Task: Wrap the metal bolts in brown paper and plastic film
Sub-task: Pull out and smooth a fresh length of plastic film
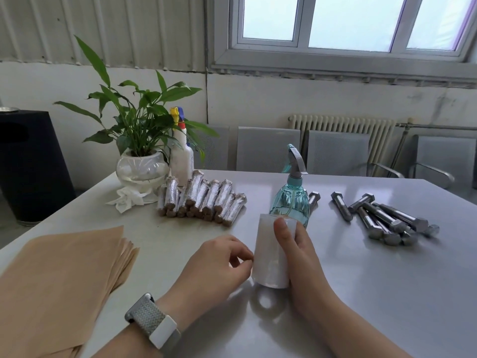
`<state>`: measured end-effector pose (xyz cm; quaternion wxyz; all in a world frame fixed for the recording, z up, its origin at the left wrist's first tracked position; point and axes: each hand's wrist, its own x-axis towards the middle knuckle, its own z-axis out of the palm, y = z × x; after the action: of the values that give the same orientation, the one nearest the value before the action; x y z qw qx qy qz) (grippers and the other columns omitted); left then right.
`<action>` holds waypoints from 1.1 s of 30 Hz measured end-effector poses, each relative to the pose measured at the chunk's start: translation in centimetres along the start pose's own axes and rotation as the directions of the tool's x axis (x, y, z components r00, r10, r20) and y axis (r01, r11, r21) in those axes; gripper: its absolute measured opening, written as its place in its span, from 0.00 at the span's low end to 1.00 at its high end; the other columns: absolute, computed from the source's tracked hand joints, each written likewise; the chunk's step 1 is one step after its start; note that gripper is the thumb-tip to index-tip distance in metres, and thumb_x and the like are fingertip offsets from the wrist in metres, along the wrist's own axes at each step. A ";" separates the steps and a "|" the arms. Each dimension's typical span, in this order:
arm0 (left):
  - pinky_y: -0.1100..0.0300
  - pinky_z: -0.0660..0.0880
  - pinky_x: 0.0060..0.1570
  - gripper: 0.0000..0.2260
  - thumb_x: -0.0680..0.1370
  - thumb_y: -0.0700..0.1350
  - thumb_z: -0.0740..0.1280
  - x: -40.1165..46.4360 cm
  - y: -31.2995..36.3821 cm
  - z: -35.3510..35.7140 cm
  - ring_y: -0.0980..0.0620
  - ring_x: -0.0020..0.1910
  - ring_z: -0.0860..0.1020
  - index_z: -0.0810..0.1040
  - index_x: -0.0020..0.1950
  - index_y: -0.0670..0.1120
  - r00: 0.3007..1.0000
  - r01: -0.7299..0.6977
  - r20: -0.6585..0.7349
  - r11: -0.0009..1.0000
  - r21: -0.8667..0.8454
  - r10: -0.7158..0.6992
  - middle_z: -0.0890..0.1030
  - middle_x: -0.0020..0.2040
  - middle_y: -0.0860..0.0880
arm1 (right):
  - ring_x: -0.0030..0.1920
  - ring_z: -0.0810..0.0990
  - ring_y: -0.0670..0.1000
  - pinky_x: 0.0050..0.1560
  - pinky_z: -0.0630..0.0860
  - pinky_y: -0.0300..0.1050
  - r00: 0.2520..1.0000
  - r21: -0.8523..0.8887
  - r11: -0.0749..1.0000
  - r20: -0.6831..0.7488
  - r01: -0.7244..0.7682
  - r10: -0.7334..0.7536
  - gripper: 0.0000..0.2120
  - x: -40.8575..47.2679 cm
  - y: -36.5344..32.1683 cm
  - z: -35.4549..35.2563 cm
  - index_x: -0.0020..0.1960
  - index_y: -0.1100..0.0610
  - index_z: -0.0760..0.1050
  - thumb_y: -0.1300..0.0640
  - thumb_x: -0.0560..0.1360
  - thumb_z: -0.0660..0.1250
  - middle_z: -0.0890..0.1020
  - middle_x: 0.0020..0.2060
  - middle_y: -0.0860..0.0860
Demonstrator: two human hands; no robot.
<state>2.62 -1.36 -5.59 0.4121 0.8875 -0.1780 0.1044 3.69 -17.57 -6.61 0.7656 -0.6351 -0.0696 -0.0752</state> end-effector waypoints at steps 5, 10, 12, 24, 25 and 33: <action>0.53 0.77 0.46 0.04 0.72 0.48 0.69 -0.1 0.2 -0.1 0.60 0.40 0.79 0.83 0.40 0.54 1.000 -0.006 -0.013 0.999 0.054 0.007 0.80 0.43 0.60 | 0.48 0.83 0.54 0.46 0.82 0.52 1.000 -0.034 0.999 0.006 0.005 -0.004 0.29 0.1 0.1 -0.1 0.52 0.44 0.78 0.26 0.59 0.70 0.83 0.46 0.52; 0.57 0.76 0.43 0.03 0.74 0.49 0.70 -0.1 0.2 -0.2 0.60 0.39 0.78 0.81 0.40 0.55 0.999 -0.018 -0.034 0.995 0.103 0.022 0.80 0.42 0.59 | 0.48 0.84 0.54 0.46 0.82 0.51 1.000 -0.022 1.000 -0.012 -0.007 0.007 0.28 0.0 0.0 -0.1 0.52 0.46 0.78 0.28 0.61 0.70 0.83 0.46 0.53; 0.65 0.72 0.38 0.03 0.73 0.49 0.69 -0.1 0.1 -0.1 0.62 0.37 0.77 0.80 0.39 0.55 0.999 0.000 -0.042 0.998 0.057 0.002 0.79 0.41 0.61 | 0.48 0.83 0.56 0.45 0.81 0.51 0.999 0.004 1.000 -0.026 -0.028 0.028 0.30 0.0 -0.1 -0.1 0.54 0.49 0.77 0.29 0.61 0.70 0.82 0.47 0.55; 0.57 0.73 0.27 0.13 0.68 0.54 0.71 0.5 -0.1 0.1 0.48 0.33 0.78 0.78 0.42 0.44 0.957 0.286 0.134 0.772 -0.567 -0.257 0.80 0.36 0.49 | 0.47 0.79 0.59 0.49 0.78 0.62 0.993 0.142 0.984 -0.021 -0.111 0.115 0.31 0.0 -0.7 -0.2 0.58 0.56 0.75 0.34 0.65 0.69 0.79 0.45 0.58; 0.57 0.73 0.28 0.16 0.67 0.57 0.73 0.4 -0.2 0.2 0.48 0.33 0.78 0.78 0.43 0.45 0.960 0.277 0.123 0.786 -0.553 -0.252 0.80 0.36 0.49 | 0.46 0.79 0.58 0.48 0.77 0.61 0.993 0.150 0.982 -0.021 -0.114 0.119 0.32 0.0 -0.7 -0.1 0.58 0.57 0.75 0.34 0.66 0.69 0.78 0.44 0.57; 0.57 0.73 0.27 0.17 0.63 0.62 0.77 0.5 -0.3 0.5 0.44 0.36 0.75 0.82 0.39 0.50 0.958 0.287 0.186 0.723 -0.628 -0.219 0.80 0.35 0.47 | 0.44 0.80 0.58 0.40 0.79 0.54 0.992 0.224 0.967 0.013 -0.123 0.123 0.33 0.0 -0.7 -0.1 0.57 0.59 0.74 0.34 0.66 0.70 0.77 0.43 0.59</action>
<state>3.21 -1.71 -5.96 0.6945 0.7095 -0.1002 -0.0650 3.55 -17.83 -5.97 0.8357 -0.5475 -0.0375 -0.0196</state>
